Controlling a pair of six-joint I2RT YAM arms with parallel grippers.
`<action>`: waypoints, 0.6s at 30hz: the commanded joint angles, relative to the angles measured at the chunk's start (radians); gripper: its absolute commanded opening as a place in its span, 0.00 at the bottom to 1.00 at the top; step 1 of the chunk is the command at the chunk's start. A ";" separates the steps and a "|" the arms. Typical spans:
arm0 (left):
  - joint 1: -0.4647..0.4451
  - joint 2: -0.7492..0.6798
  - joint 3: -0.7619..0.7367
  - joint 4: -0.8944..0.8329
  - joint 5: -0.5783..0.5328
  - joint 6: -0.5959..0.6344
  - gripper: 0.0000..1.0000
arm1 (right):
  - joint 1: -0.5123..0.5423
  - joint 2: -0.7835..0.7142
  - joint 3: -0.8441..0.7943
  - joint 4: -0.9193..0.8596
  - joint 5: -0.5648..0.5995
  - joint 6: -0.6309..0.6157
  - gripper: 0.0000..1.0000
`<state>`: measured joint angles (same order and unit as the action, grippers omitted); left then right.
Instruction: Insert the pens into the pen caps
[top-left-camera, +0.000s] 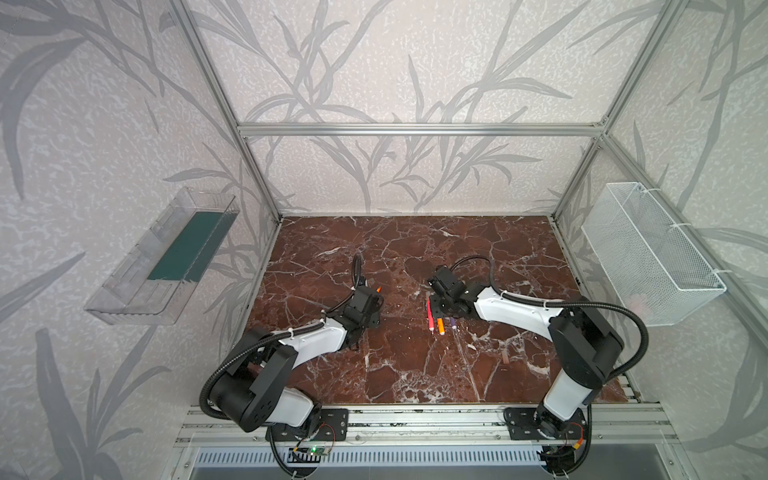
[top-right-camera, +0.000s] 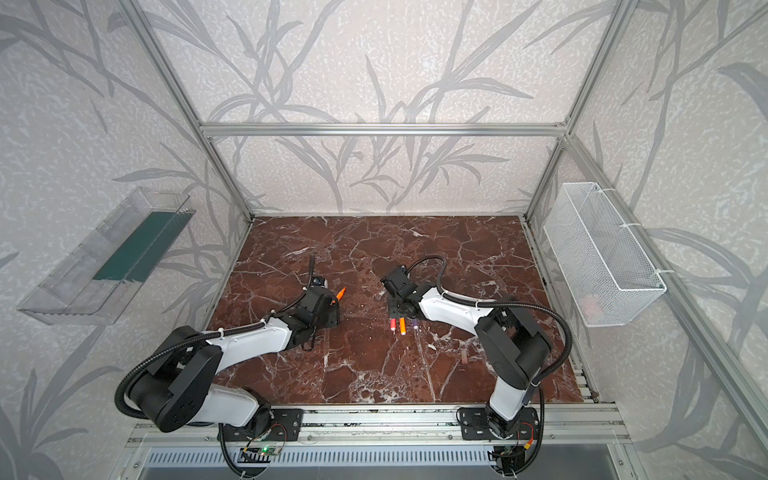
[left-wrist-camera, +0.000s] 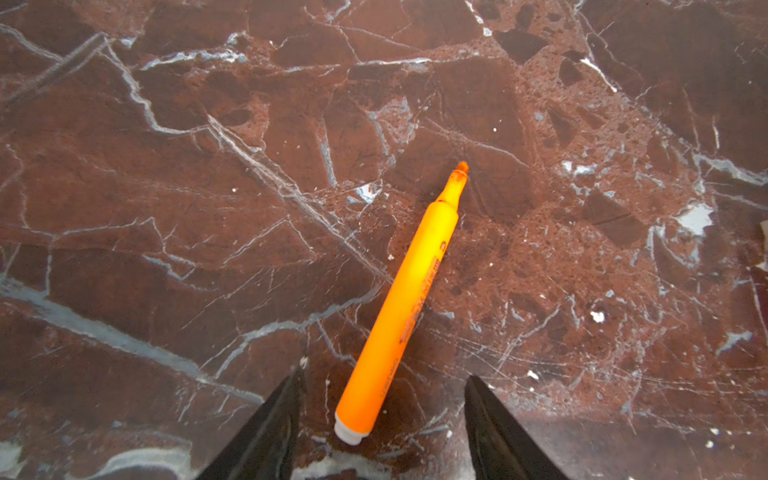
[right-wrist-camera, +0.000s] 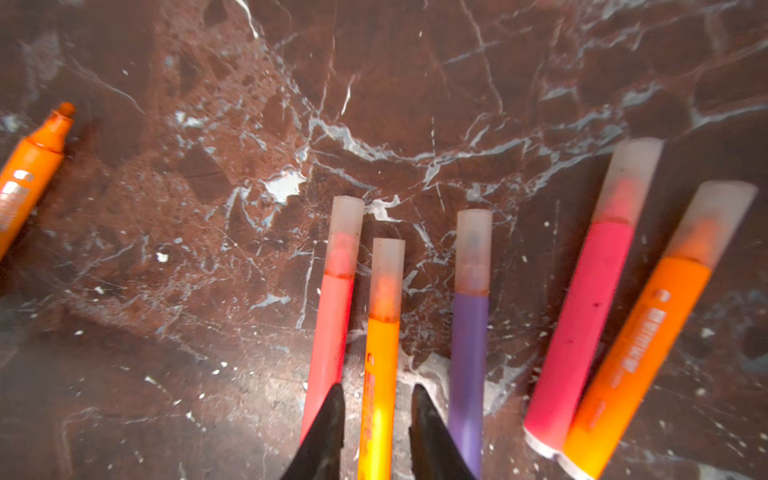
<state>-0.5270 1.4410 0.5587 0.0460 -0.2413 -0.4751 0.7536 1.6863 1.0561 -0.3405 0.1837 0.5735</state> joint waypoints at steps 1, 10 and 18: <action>0.009 0.037 0.028 -0.009 0.012 -0.014 0.62 | -0.001 -0.104 -0.052 0.007 0.014 0.011 0.30; 0.015 0.095 0.057 -0.013 0.039 -0.011 0.51 | 0.005 -0.287 -0.149 0.052 -0.002 0.012 0.34; 0.017 0.142 0.095 -0.043 0.041 -0.009 0.43 | 0.004 -0.363 -0.197 0.080 -0.006 0.008 0.37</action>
<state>-0.5156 1.5635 0.6357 0.0360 -0.2035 -0.4732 0.7544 1.3544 0.8730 -0.2794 0.1776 0.5789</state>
